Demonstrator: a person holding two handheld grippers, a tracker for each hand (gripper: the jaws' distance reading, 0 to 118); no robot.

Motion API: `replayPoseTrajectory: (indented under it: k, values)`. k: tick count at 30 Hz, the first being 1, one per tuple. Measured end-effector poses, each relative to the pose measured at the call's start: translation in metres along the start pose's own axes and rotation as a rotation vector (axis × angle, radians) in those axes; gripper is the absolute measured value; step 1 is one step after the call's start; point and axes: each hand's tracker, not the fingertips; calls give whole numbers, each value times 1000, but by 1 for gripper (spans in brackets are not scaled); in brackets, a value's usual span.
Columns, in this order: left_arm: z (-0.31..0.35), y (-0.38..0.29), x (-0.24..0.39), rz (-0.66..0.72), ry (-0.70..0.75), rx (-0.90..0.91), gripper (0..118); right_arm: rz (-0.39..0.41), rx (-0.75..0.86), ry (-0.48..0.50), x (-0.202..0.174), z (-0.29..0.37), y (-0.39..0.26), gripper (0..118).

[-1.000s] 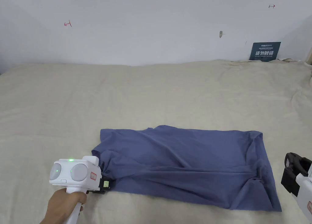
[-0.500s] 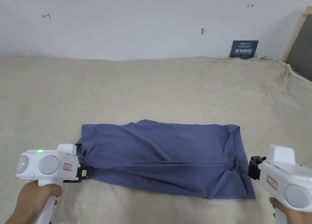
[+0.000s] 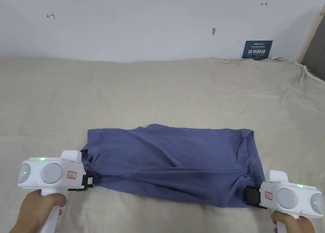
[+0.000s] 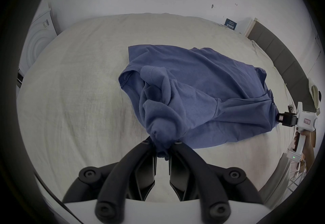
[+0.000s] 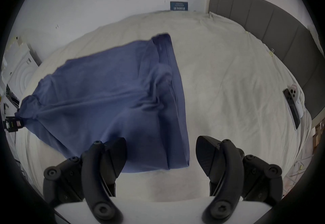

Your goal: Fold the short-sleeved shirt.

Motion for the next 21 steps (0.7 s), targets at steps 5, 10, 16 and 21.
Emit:
replayPoseTrajectory:
  k: [5, 10, 16, 21]
  values:
    - [-2, -5, -1, 7, 0, -7, 11, -20, -17, 57, 1, -1, -4, 13]
    - [0, -12, -5, 25, -3, -9, 11, 20, 44, 47, -11, 23, -6, 6]
    - [21, -26, -15, 75, -33, 12, 11, -3, 121, 84, 5, 58, -6, 6]
    - [46, -53, -27, 96, -44, 16, 11, -13, 149, 117, 18, 92, -18, 6]
